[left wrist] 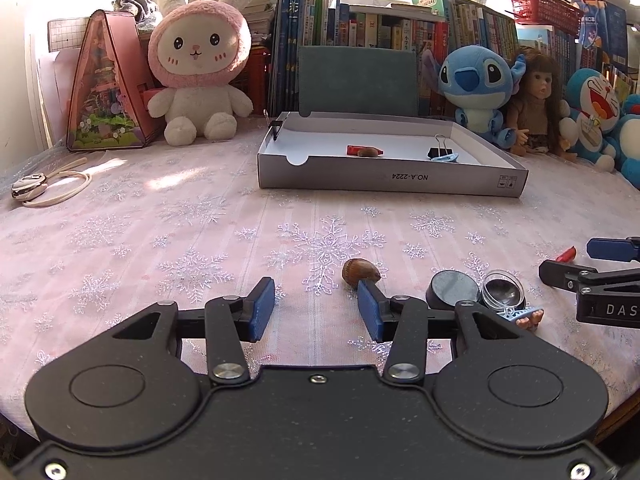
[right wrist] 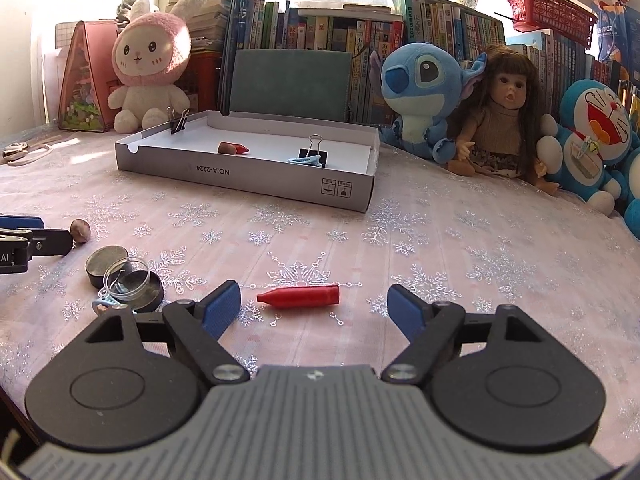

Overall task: Organize rigid objects
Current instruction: 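Lower the left tool toward the brown nut while the right tool approaches another red crayon, then close the left tool on the brown nut while the right tool grasps the red crayon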

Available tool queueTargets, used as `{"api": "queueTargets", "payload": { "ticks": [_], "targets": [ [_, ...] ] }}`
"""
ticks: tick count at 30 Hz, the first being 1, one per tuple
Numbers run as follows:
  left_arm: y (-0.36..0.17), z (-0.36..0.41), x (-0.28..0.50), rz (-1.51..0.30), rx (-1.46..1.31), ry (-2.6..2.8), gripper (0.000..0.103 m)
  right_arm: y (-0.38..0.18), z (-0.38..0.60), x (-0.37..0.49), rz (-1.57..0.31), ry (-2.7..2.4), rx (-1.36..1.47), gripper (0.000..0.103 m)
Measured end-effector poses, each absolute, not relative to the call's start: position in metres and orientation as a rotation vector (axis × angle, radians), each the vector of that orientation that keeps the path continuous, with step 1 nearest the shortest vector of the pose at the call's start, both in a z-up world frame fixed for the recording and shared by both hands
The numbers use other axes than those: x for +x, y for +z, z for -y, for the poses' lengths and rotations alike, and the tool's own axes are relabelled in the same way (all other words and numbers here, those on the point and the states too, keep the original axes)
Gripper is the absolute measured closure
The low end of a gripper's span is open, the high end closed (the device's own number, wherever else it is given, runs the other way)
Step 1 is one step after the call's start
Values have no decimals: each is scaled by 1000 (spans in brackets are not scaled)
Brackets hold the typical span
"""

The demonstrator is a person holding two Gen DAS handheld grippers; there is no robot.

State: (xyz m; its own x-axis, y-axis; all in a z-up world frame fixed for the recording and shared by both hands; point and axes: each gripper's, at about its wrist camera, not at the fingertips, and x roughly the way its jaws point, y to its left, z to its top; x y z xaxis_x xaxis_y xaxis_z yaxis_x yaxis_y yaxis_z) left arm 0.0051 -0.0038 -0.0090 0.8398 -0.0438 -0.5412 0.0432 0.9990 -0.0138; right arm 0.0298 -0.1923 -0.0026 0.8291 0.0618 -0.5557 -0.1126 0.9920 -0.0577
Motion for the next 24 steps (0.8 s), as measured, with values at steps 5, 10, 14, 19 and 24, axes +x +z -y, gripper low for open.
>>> {"api": "queueTargets", "payload": {
  "ticks": [5, 10, 14, 19, 24],
  "targets": [
    [-9, 9, 3, -569, 3, -67, 58, -3, 189, 29, -587, 106, -83, 31],
    [-10, 14, 3, -566, 0, -92, 57, -3, 183, 26, -575, 102, -81, 52],
    [-10, 18, 4, -565, 4, -105, 56, -5, 179, 24, -554, 62, -64, 53],
    [-10, 23, 10, -559, 13, -111, 56, -3, 173, 23, -546, 54, -48, 54],
    [-13, 28, 18, -553, 41, -100, 57, -4, 170, 25, -546, 45, -28, 54]
  ]
}}
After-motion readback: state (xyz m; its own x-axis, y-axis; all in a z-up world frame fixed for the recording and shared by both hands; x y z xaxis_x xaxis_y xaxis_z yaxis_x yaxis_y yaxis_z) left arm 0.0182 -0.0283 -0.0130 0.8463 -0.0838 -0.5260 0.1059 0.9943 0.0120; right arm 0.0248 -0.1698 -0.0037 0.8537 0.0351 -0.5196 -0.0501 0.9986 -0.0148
